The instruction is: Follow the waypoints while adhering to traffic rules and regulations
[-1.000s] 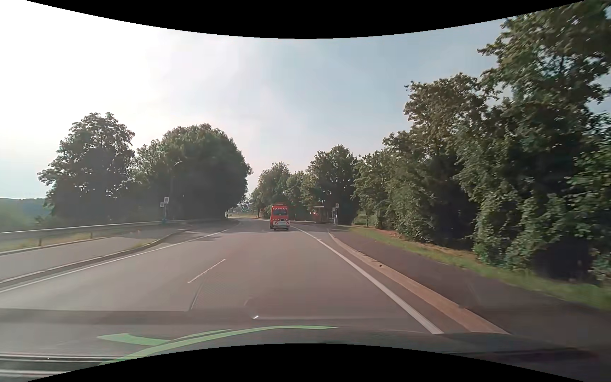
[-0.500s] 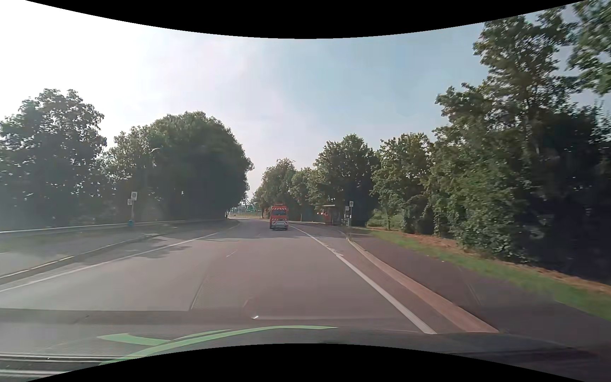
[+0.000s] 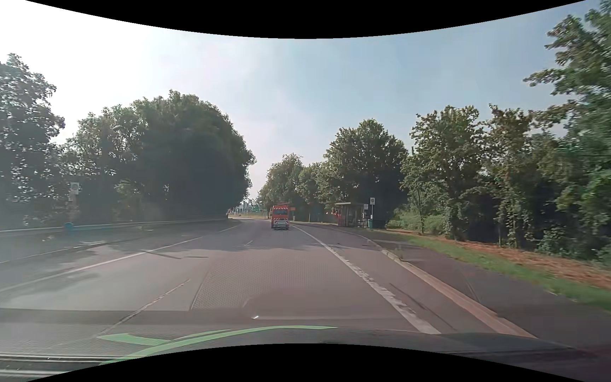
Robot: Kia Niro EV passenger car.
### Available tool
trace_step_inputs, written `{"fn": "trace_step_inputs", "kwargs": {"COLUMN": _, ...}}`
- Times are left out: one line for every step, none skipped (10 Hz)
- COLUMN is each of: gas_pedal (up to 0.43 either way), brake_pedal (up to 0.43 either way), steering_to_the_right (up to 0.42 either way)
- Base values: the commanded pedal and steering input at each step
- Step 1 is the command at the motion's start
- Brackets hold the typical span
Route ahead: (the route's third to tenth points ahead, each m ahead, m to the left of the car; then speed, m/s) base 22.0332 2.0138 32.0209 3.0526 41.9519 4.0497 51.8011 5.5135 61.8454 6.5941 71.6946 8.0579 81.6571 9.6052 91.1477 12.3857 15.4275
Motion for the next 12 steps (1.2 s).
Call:
{"fn": "trace_step_inputs", "kwargs": {"gas_pedal": 0.067, "brake_pedal": 0.0, "steering_to_the_right": -0.015}}
{"fn": "trace_step_inputs", "kwargs": {"gas_pedal": 0.067, "brake_pedal": 0.0, "steering_to_the_right": -0.015}}
{"fn": "trace_step_inputs", "kwargs": {"gas_pedal": 0.067, "brake_pedal": 0.0, "steering_to_the_right": -0.015}}
{"fn": "trace_step_inputs", "kwargs": {"gas_pedal": 0.067, "brake_pedal": 0.0, "steering_to_the_right": -0.015}}
{"fn": "trace_step_inputs", "kwargs": {"gas_pedal": 0.067, "brake_pedal": 0.0, "steering_to_the_right": -0.015}}
{"fn": "trace_step_inputs", "kwargs": {"gas_pedal": 0.067, "brake_pedal": 0.0, "steering_to_the_right": -0.015}}
{"fn": "trace_step_inputs", "kwargs": {"gas_pedal": 0.067, "brake_pedal": 0.0, "steering_to_the_right": -0.015}}
{"fn": "trace_step_inputs", "kwargs": {"gas_pedal": 0.067, "brake_pedal": 0.0, "steering_to_the_right": -0.013}}
{"fn": "trace_step_inputs", "kwargs": {"gas_pedal": 0.067, "brake_pedal": 0.0, "steering_to_the_right": -0.013}}
{"fn": "trace_step_inputs", "kwargs": {"gas_pedal": 0.067, "brake_pedal": 0.0, "steering_to_the_right": -0.013}}
{"fn": "trace_step_inputs", "kwargs": {"gas_pedal": 0.067, "brake_pedal": 0.0, "steering_to_the_right": -0.013}}
{"fn": "trace_step_inputs", "kwargs": {"gas_pedal": 0.067, "brake_pedal": 0.0, "steering_to_the_right": -0.013}}
